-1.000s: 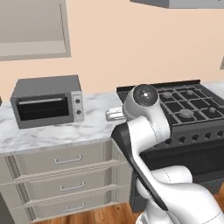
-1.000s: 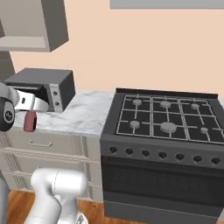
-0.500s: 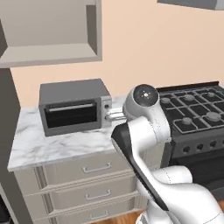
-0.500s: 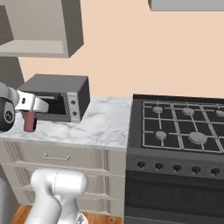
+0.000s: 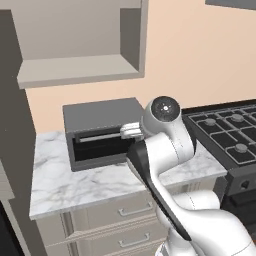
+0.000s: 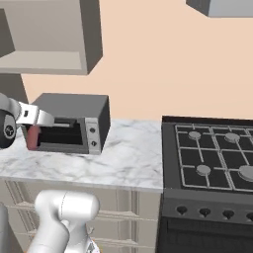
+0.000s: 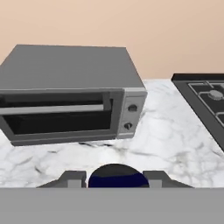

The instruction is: Sort all alcoholic drinks to one cabinet, and non-alcoholic drinks to the other.

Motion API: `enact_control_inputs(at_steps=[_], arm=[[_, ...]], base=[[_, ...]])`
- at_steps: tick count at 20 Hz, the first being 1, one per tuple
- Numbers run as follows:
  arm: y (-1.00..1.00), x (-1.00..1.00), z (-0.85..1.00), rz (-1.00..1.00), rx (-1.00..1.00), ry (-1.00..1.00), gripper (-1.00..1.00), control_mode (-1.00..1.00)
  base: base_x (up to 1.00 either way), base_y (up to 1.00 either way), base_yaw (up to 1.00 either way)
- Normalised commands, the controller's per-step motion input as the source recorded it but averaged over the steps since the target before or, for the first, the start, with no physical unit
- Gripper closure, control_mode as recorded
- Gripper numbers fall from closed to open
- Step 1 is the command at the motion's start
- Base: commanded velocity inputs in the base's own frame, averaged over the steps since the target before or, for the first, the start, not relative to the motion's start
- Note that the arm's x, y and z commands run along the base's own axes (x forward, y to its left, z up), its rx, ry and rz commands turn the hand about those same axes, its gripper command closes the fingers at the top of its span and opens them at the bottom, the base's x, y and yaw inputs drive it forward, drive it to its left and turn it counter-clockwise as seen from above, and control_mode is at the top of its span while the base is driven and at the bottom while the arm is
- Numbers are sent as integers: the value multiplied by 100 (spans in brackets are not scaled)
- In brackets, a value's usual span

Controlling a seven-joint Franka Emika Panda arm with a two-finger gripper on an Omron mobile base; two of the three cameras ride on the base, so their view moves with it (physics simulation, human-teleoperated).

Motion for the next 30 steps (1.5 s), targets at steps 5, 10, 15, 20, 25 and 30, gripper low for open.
enact_control_inputs(at_steps=[5, 10, 15, 20, 25, 30], arm=[[0, 0, 0, 0, 0, 0, 100, 100], [12, -4, 16, -1, 0, -5, 100, -100], [2, -40, 64, 3, 0, -37, 100, -100], [0, -13, 83, 22, 0, -47, 100, -100], [4, 0, 74, 30, 2, -31, 100, -100], [27, 0, 74, 31, 1, -12, 100, -100]], base=[[65, 46, -7], [12, 16, -2], [0, 0, 0], [0, 0, 0], [0, 0, 0], [0, 0, 0]])
